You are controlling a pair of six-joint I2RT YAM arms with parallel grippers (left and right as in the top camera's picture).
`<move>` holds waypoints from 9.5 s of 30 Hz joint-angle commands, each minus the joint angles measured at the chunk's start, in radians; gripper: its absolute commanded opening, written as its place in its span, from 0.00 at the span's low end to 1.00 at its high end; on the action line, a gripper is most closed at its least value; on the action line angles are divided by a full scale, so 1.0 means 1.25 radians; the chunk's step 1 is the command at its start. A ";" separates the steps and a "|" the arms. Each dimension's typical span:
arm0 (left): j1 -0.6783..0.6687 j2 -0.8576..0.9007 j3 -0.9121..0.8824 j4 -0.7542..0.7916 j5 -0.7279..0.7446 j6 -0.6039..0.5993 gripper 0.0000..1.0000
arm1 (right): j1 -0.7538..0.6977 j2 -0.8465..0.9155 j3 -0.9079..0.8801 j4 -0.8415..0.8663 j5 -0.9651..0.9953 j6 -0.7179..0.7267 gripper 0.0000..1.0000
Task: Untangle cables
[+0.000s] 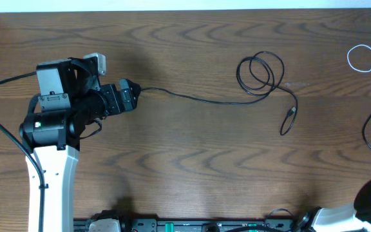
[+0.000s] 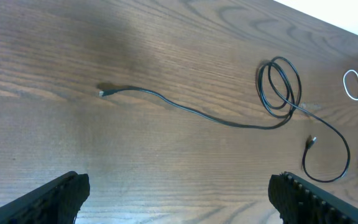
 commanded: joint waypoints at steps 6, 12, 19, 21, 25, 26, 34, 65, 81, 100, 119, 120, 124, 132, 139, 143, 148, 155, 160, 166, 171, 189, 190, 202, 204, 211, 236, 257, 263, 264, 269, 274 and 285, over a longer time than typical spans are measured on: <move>0.003 0.003 0.017 -0.002 -0.005 -0.004 0.98 | 0.179 0.129 -0.004 -0.092 -0.056 -0.111 0.61; 0.003 0.003 0.017 -0.002 -0.005 -0.004 0.98 | 0.237 0.270 -0.019 -0.110 -0.094 -0.114 0.63; 0.003 0.003 0.017 -0.002 -0.005 -0.004 0.98 | 0.268 0.411 -0.019 -0.112 -0.133 -0.130 0.66; 0.003 0.003 0.017 -0.002 -0.005 -0.004 0.98 | 0.280 0.438 -0.019 -0.112 -0.132 -0.143 0.67; 0.003 0.003 0.017 -0.002 -0.004 -0.004 0.98 | 0.310 0.480 -0.019 -0.108 -0.117 -0.171 0.72; 0.003 0.003 0.017 -0.002 -0.004 -0.004 0.98 | 0.318 0.489 -0.019 -0.104 -0.103 -0.171 0.72; 0.003 0.003 0.017 -0.002 -0.005 -0.004 0.98 | 0.385 0.529 -0.020 -0.081 -0.034 -0.161 0.76; 0.003 0.003 0.017 -0.002 -0.005 -0.004 0.98 | 0.547 0.529 -0.027 0.064 0.222 0.183 0.75; 0.003 0.003 0.017 -0.002 -0.005 -0.004 0.98 | 0.551 0.529 -0.154 0.105 0.251 0.238 0.71; 0.003 0.003 0.017 -0.002 -0.005 -0.004 0.98 | 0.575 0.529 -0.154 0.166 0.248 0.281 0.01; 0.003 0.003 0.017 -0.002 -0.005 -0.004 0.98 | 0.370 0.356 0.080 0.096 -0.493 -0.057 0.01; 0.003 0.003 0.017 -0.002 -0.005 -0.004 0.98 | 0.351 0.343 0.080 0.096 -0.522 -0.057 0.01; 0.003 0.003 0.017 -0.002 -0.005 -0.004 0.98 | 0.302 0.324 0.080 0.076 -0.562 -0.057 0.01; 0.003 0.003 0.017 -0.002 -0.005 -0.004 0.98 | 0.331 0.339 0.048 0.035 -0.263 -0.008 0.29; 0.003 0.003 0.017 -0.002 -0.005 -0.004 0.98 | 0.433 0.352 -0.069 0.187 -0.014 0.064 0.55; 0.003 0.003 0.017 -0.002 -0.005 -0.004 0.98 | 0.484 0.360 -0.151 0.317 0.138 0.094 0.62; 0.003 0.003 0.017 -0.002 -0.005 -0.004 0.98 | 0.529 0.361 -0.247 0.483 0.227 0.093 0.62; 0.003 0.003 0.017 -0.002 -0.005 -0.004 0.98 | 0.558 0.380 -0.335 0.617 0.296 0.090 0.64; 0.003 0.003 0.017 -0.002 -0.005 -0.004 0.98 | 0.559 0.424 -0.336 0.636 0.285 0.047 0.73; 0.003 0.003 0.017 -0.002 -0.005 -0.004 0.98 | 0.561 0.451 -0.336 0.644 0.284 0.045 0.77; 0.003 0.003 0.017 -0.002 -0.005 -0.004 0.98 | 0.565 0.475 -0.336 0.629 0.302 0.047 0.76; 0.003 0.003 0.017 -0.002 -0.005 -0.004 0.98 | 0.573 0.477 -0.338 0.443 0.143 0.244 0.05; 0.003 0.003 0.017 -0.002 -0.005 -0.004 0.98 | 0.571 0.477 -0.338 0.444 0.133 0.244 0.02; 0.003 0.003 0.017 -0.002 -0.005 -0.004 0.98 | 0.507 0.425 -0.336 0.450 -0.240 0.066 0.01; 0.003 0.003 0.017 -0.002 -0.005 -0.004 0.98 | 0.483 0.403 -0.336 0.450 -0.334 0.037 0.01; 0.003 0.003 0.017 -0.002 -0.005 -0.004 0.98 | 0.372 0.356 -0.336 0.453 -0.668 -0.003 0.01; 0.003 0.003 0.017 -0.002 -0.005 -0.004 0.98 | 0.195 0.067 -0.331 0.462 -0.378 0.109 0.01; 0.003 0.003 0.017 -0.002 -0.005 -0.004 0.98 | -0.143 -0.038 -0.002 0.147 -0.154 -0.011 0.01; 0.003 0.003 0.017 -0.002 -0.005 -0.004 0.98 | 0.021 0.011 -0.002 0.063 -0.162 -0.113 0.40; 0.003 0.003 0.017 -0.002 -0.005 -0.004 0.98 | 0.053 0.020 -0.002 0.049 -0.154 -0.129 0.46; 0.003 0.003 0.017 -0.002 -0.005 -0.004 0.98 | 0.233 0.097 -0.002 0.008 -0.047 -0.171 0.58; 0.003 0.003 0.017 -0.002 -0.005 -0.004 0.98 | 0.365 0.180 -0.002 0.008 -0.024 -0.201 0.11; 0.003 0.003 0.017 -0.002 -0.005 -0.004 0.98 | 0.498 0.250 -0.002 -0.045 -0.131 -0.013 0.01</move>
